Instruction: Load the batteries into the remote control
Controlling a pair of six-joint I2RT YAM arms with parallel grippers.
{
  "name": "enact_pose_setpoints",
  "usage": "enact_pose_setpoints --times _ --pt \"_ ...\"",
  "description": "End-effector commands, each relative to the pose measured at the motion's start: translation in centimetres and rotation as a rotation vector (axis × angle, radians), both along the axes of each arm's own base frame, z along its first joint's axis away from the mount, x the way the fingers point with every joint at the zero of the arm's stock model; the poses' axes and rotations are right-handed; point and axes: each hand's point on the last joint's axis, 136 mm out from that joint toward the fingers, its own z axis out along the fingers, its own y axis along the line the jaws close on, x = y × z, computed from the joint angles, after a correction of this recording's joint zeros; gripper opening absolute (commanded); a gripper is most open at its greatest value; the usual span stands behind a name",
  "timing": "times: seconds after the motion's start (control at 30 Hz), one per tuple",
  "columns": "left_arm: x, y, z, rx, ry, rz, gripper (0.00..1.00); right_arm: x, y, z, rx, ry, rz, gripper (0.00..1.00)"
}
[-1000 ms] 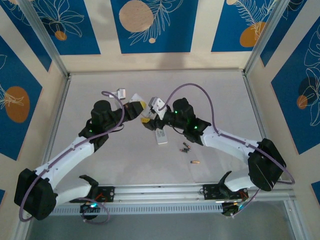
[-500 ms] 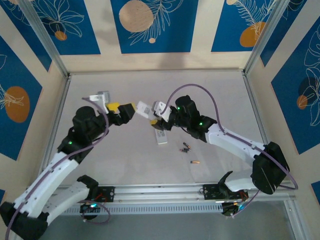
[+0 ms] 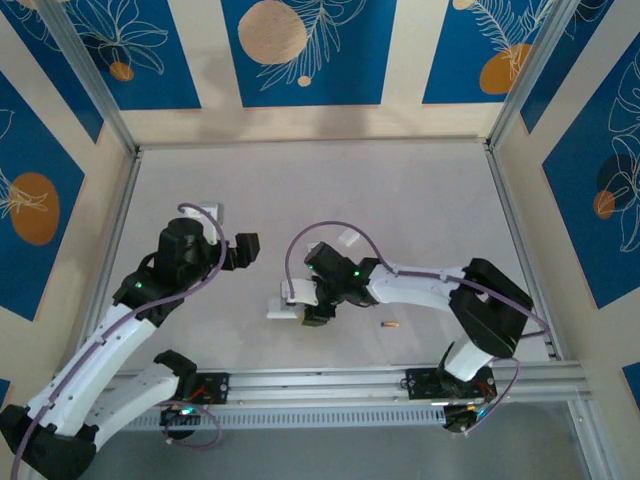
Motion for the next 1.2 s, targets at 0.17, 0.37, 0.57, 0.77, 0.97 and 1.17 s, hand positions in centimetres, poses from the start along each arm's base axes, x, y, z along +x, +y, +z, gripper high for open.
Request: enact_pose_setpoints --times 0.17,0.37,0.57,0.77,0.97,1.17 --pt "0.3 -1.3 -1.7 -0.052 0.068 -0.035 1.00 0.0 0.3 -3.8 -0.061 -0.037 -0.010 0.62" --pt "0.7 -1.6 -1.7 -0.051 0.069 -0.045 1.00 0.5 0.4 -1.4 -0.009 -0.078 -0.038 0.79" --pt "0.1 -1.9 -1.5 -0.053 0.066 -0.092 1.00 1.3 -1.7 6.7 0.181 0.067 -0.409 0.79" --pt "-0.8 -3.3 -1.7 -0.095 0.080 -0.179 1.00 0.7 -15.6 5.8 -0.020 0.578 -1.614 0.64" --pt "-1.0 -4.3 -1.9 -0.118 0.110 -0.224 1.00 -3.9 -21.4 4.1 -0.065 0.860 -2.096 0.43" --pt "-1.7 -4.2 -2.7 -0.145 0.125 -0.218 1.00 -5.4 -20.9 1.7 -0.012 1.108 -2.390 0.40"
